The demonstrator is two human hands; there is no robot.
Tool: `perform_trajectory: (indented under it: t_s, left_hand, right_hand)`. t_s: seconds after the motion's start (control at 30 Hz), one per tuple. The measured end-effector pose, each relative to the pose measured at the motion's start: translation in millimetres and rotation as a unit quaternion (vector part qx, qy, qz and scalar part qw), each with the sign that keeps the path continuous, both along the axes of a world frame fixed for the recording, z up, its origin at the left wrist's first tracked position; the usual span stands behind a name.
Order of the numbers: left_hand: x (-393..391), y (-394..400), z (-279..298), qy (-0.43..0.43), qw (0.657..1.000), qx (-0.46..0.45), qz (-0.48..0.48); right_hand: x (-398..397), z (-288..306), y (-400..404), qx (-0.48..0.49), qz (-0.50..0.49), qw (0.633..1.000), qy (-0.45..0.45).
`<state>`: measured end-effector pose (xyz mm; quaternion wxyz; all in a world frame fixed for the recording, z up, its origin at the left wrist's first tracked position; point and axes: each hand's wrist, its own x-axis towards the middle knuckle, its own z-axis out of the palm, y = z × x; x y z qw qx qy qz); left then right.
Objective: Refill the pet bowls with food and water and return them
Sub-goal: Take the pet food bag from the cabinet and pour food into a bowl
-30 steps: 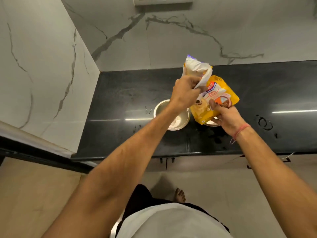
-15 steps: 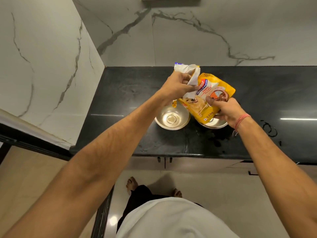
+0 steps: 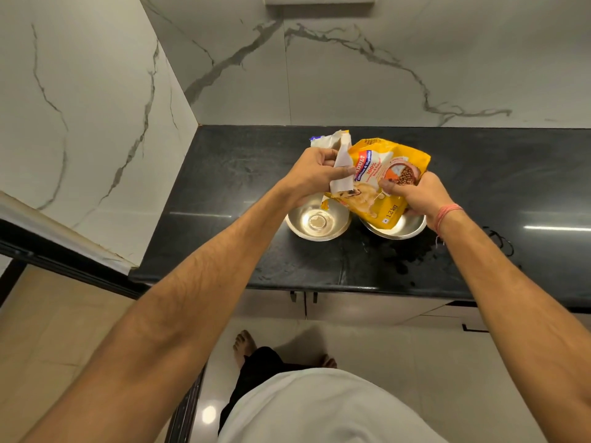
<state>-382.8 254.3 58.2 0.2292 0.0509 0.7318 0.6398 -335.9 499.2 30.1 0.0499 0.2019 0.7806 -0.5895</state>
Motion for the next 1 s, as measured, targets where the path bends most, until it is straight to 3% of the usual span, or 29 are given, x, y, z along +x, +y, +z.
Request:
perform_trajectory:
  t_s: [1.0]
  left_hand:
    - [8,-8,-7,-0.004,0.999,-0.004,0.035]
  right_hand:
    - [-5,15,-10,0.174,0.022,0.984,0.037]
